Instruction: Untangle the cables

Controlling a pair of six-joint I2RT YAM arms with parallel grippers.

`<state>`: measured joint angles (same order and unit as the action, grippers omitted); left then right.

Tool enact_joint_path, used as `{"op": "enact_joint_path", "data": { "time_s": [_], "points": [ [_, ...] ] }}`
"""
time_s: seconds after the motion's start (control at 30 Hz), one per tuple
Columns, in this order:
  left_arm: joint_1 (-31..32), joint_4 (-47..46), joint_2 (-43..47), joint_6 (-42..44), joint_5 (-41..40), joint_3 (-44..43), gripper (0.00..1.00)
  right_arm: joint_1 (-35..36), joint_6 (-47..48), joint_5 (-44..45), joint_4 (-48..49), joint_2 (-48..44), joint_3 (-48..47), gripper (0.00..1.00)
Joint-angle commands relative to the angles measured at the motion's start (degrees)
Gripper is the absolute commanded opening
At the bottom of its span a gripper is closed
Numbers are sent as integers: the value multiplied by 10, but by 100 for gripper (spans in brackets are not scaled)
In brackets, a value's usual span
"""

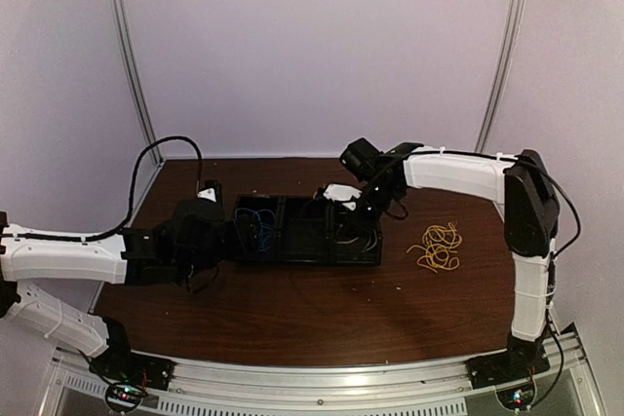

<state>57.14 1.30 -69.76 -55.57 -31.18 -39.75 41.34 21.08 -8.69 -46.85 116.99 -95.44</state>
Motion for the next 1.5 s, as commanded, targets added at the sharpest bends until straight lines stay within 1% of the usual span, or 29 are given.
{"op": "enact_joint_path", "data": {
  "time_s": [0.0, 0.17, 0.3, 0.43, 0.57, 0.7, 0.9, 1.0, 1.13, 1.23, 1.37, 1.47],
  "points": [
    [-5, -26, -1, 10, -5, 3, 72, 2, 5, 8, -35, -63, -26, 40],
    [-6, -35, -17, 12, 7, -3, 72, 0, 7, 0, -26, -57, -66, 41],
    [-6, -27, -26, 14, 20, -16, 72, 0, 7, -19, -34, -15, -112, 45],
    [-7, -22, -21, 9, 22, -12, 72, -1, -2, -48, -18, 20, -150, 47],
    [-6, -19, -13, 0, 23, -6, 72, 0, -6, -90, -37, 65, -209, 49],
    [-6, -18, -7, -10, 22, 5, 72, 5, -14, -136, -32, 56, -199, 49],
    [-6, -17, -5, -11, 19, 11, 72, 8, -30, -147, -8, 6, -166, 50],
    [-6, -17, -6, -10, 19, 11, 72, 14, -24, -165, -21, -5, -159, 50],
    [-6, -18, -8, -9, 18, 11, 72, 29, -8, -164, -62, 9, -163, 52],
    [-6, -20, -12, -9, 21, 12, 72, 31, -9, -151, -63, 23, -166, 52],
    [-7, -22, -15, -12, 26, 12, 72, 33, -6, -140, -75, 58, -198, 52],
    [-7, -22, -11, -15, 29, 15, 72, 38, -6, -134, -82, 82, -216, 50]
  ]
}}
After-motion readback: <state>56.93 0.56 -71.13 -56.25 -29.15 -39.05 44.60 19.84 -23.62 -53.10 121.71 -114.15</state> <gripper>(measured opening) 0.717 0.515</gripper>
